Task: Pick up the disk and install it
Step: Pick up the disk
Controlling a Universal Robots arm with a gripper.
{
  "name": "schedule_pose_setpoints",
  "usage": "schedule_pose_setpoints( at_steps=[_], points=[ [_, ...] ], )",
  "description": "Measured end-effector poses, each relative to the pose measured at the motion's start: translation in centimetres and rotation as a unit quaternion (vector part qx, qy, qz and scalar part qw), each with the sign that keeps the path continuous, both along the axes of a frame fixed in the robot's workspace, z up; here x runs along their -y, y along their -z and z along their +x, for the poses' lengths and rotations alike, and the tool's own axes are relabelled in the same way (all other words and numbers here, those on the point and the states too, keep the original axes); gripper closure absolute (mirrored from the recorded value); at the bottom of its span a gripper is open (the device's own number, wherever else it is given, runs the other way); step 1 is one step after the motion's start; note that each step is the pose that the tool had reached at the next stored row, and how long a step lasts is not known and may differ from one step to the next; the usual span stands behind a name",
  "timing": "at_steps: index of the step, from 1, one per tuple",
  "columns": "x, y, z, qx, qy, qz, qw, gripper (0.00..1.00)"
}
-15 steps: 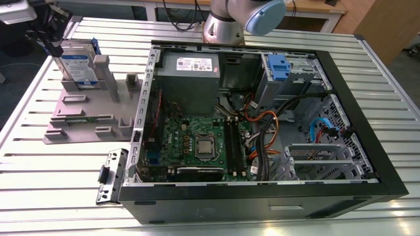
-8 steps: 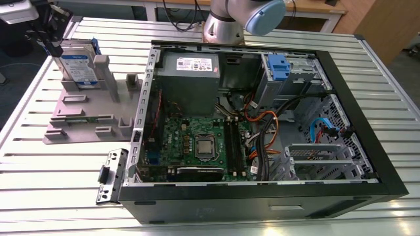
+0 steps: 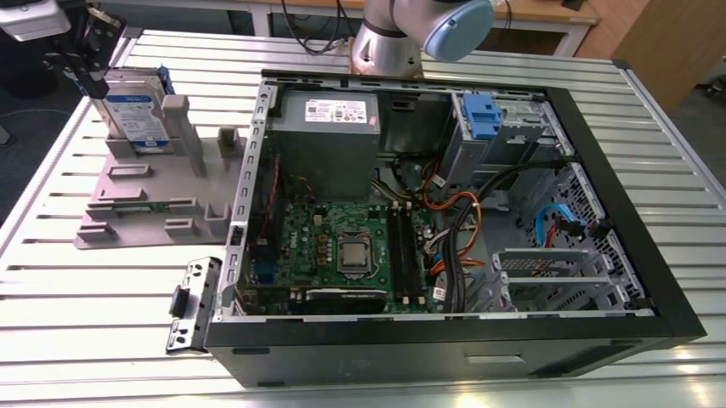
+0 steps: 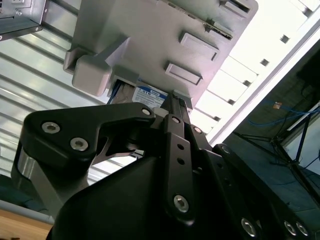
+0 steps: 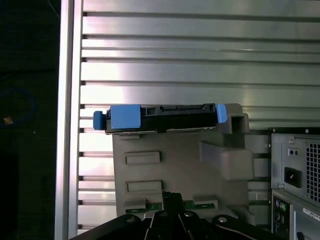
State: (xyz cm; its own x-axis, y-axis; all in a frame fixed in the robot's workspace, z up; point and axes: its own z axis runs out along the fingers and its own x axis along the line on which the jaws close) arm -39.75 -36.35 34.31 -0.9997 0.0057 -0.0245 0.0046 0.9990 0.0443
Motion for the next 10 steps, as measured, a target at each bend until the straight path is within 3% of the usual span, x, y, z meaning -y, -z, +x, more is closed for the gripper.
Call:
schedule_pose_setpoints(
  at_steps=[10],
  points=[
    [0.00, 0.00, 0.00, 0.0000, -0.012, 0.0000, 0.99993, 0.90]
  ],
)
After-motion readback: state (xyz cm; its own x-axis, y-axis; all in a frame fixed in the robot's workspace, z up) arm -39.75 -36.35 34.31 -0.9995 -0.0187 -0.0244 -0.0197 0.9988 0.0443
